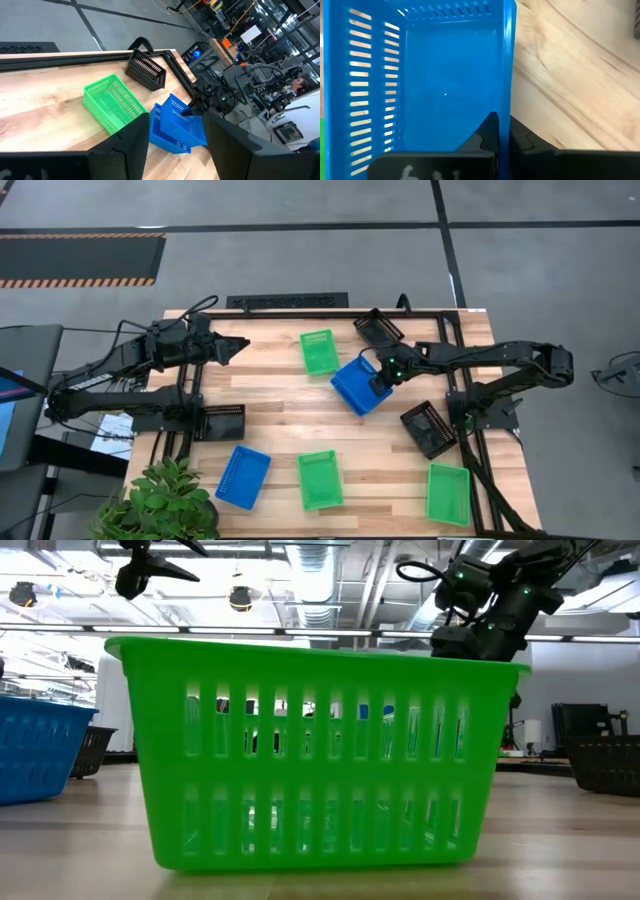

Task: Stack baskets by color
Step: Stack the top left blue bin on the right blue bin

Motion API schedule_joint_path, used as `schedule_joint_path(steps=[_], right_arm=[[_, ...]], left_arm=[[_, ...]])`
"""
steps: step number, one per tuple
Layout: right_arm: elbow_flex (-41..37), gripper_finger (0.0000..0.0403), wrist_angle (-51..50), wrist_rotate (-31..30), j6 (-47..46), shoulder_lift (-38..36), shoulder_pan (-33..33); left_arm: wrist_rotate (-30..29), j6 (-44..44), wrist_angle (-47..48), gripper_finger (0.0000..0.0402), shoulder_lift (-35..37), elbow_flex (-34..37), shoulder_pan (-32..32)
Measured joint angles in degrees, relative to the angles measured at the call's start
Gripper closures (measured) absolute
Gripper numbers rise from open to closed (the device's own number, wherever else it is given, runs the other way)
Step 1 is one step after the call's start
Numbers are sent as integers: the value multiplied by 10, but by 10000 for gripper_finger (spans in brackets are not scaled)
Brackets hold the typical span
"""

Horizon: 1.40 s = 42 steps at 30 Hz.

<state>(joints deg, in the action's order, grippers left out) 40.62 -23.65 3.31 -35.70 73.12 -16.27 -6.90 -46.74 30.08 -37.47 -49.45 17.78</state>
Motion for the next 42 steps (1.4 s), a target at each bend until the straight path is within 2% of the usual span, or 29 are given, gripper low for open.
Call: schedule_joint_path(steps=[13, 42], right_arm=[[0, 352, -8, 0, 4, 0, 1], [0, 344, -37, 2, 43, 0, 1]], left_arm=[[0, 0, 0, 228, 0, 0, 0], [0, 0, 1, 228, 0, 0, 0]])
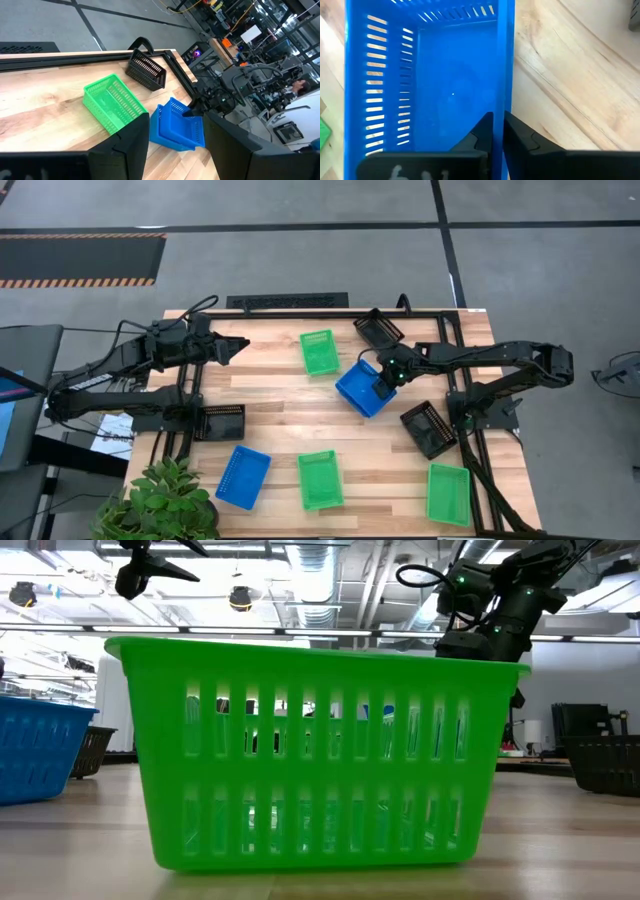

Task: Stack baskets by color
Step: Stack the top left blue bin on the right blue bin

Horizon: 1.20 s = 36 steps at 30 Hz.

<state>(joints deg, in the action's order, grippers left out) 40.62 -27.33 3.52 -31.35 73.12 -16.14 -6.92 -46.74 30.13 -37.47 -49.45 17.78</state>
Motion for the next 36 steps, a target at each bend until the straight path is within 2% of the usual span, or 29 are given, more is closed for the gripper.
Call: schedule_joint_path(steps=[17, 28, 36], right_arm=[[0, 252, -8, 0, 16, 0, 0], [17, 249, -31, -4, 46, 0, 0], [17, 248, -40, -5, 48, 42, 0]], left_arm=[[0, 0, 0, 228, 0, 0, 0], [0, -1, 12, 228, 0, 0, 0], [0, -6, 27, 228, 0, 0, 0]])
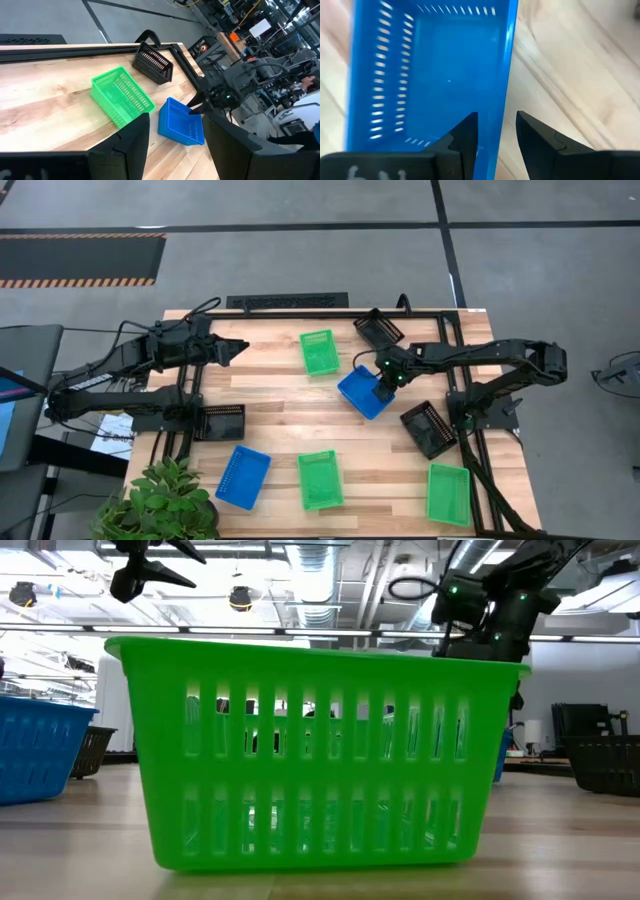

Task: Stack baskets by color
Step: Stack the top left blue bin on the right blue bin

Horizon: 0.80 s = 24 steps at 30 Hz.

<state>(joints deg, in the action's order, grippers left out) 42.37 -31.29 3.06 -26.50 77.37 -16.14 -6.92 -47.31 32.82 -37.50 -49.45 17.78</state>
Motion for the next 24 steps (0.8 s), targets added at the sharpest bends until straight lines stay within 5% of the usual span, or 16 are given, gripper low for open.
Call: schedule_joint_path(steps=[24], right_arm=[[0, 270, 103, 14, -226, 38, 88]], left_arm=[[-26, -5, 12, 228, 0, 0, 0]])
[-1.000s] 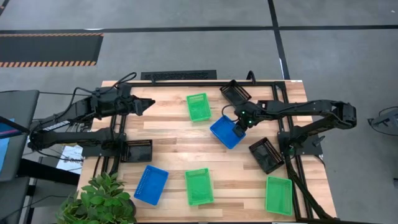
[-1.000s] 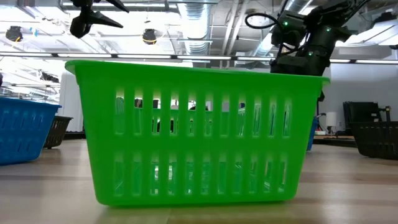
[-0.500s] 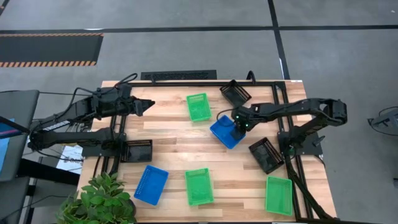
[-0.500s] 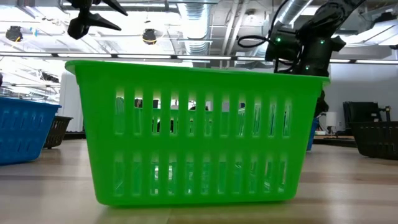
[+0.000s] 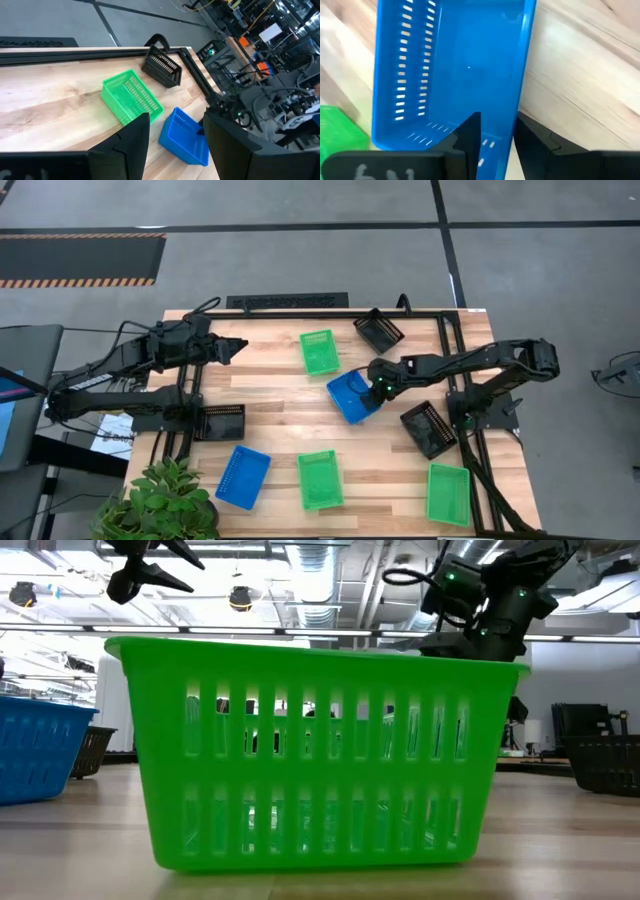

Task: Stack baskets by color
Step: Stack the top left blue bin on the right blue bin, then stack the bottom right black bin on the top black bin

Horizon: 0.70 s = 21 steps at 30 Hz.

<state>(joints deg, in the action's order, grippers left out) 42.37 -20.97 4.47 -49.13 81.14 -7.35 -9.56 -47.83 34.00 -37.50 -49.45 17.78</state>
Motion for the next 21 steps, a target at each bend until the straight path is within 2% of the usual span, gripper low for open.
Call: schedule_joint_path(steps=[7, 12, 17, 21], right_arm=[[0, 270, 31, 0, -15, -8, -7], [0, 270, 32, 0, -14, -42, -22], [0, 272, 16, 0, -2, -87, -45], [0, 278, -38, -16, 18, -123, -66]], left_arm=[[-2, 0, 0, 228, 0, 0, 0], [1, 0, 0, 228, 0, 0, 0], [1, -4, 0, 228, 0, 0, 0], [1, -9, 0, 228, 0, 0, 0]])
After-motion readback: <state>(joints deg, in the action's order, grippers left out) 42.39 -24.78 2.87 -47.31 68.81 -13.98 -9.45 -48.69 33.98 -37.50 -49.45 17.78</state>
